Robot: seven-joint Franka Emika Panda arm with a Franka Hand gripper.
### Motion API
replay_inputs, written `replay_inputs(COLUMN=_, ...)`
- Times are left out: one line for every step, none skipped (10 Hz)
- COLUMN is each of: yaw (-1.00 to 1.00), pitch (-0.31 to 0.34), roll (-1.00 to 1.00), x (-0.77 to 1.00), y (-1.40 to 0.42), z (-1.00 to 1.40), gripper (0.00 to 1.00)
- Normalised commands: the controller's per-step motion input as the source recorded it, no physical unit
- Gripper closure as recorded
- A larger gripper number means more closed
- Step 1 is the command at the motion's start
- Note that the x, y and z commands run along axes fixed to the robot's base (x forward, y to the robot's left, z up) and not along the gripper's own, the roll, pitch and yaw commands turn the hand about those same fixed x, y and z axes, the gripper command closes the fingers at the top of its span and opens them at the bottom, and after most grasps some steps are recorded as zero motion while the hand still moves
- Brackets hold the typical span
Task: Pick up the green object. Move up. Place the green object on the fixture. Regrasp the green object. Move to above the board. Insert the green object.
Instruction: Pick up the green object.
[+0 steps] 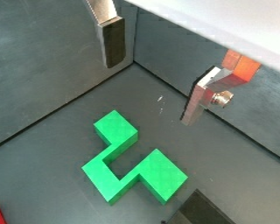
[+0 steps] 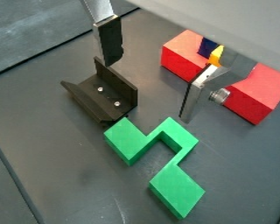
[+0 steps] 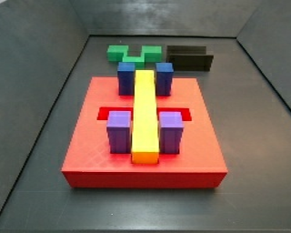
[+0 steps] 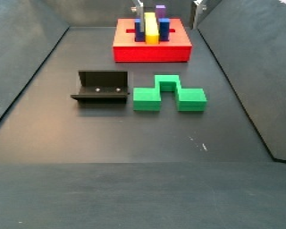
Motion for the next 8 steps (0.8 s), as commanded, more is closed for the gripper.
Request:
replay_inputs(yaw=0.08, pitch=0.006, roll=0.04, x=0.04, y=-0.03, z=-0.04, gripper=0.0)
replay_inputs(yaw=0.08, pitch=0.0, roll=0.04, x=0.0, y=-0.01, z=-0.05, gripper=0.0)
replay_inputs(yaw=0.12, pitch=0.0, roll=0.01, x=0.02, y=0.0, z=-0.03, gripper=0.0)
replay_inputs(yaw=0.13, pitch=0.001, roll=0.0, x=0.03, y=0.0, z=-0.02, gripper=0.0)
replay_inputs(yaw=0.13, pitch=0.007, roll=0.0, x=0.07, y=0.0, z=-0.01, gripper=0.0)
replay_inputs(yaw=0.14, pitch=0.0, roll=0.0, x=0.03, y=0.0, z=-0.01, gripper=0.0)
replay_inputs(yaw=0.15, pitch=0.0, roll=0.0, x=0.05, y=0.0, z=-0.01, gripper=0.0)
replay_inputs(yaw=0.13, pitch=0.0, roll=0.0, x=0.05, y=0.0, z=0.0, gripper=0.0)
